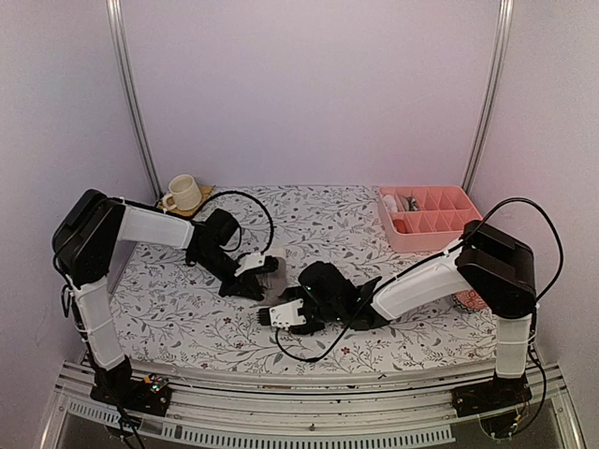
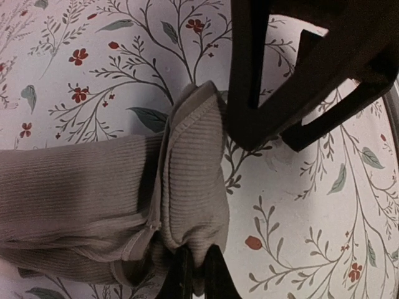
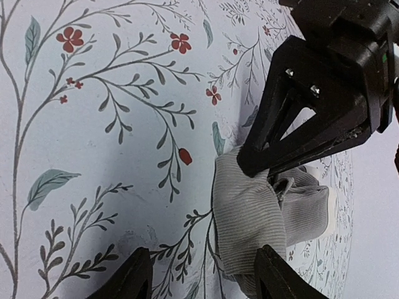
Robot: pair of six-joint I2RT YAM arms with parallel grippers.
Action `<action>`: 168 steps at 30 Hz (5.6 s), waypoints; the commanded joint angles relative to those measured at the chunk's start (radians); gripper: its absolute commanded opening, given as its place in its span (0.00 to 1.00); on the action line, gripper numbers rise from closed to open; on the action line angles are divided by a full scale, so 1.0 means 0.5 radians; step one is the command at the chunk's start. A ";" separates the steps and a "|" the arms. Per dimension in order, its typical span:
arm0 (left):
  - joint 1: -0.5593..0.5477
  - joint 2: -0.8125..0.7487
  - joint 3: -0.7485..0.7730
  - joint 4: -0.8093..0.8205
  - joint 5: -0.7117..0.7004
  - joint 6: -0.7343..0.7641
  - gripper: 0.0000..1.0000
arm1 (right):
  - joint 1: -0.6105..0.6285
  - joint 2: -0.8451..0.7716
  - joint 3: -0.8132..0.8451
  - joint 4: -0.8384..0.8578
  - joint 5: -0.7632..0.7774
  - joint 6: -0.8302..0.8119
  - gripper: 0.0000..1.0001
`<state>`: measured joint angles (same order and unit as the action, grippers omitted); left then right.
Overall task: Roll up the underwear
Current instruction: Roll the underwear at the center of the board.
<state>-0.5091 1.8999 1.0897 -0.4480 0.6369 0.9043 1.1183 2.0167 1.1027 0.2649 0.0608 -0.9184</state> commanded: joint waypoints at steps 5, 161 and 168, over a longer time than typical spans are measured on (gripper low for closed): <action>0.046 0.232 0.257 -0.325 0.113 -0.023 0.00 | 0.059 0.157 0.009 0.312 0.346 -0.341 0.56; 0.154 0.260 0.241 -0.812 0.141 0.558 0.00 | 0.286 0.362 0.277 0.308 0.781 -0.239 0.56; 0.183 0.346 0.341 -0.916 0.161 0.549 0.00 | 0.284 0.545 0.414 0.305 0.867 -0.383 0.44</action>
<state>-0.4351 2.0300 1.2377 -0.8425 0.7246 1.1847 1.2568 2.2303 1.2728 0.4126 0.4488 -1.0512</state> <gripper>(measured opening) 0.042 0.472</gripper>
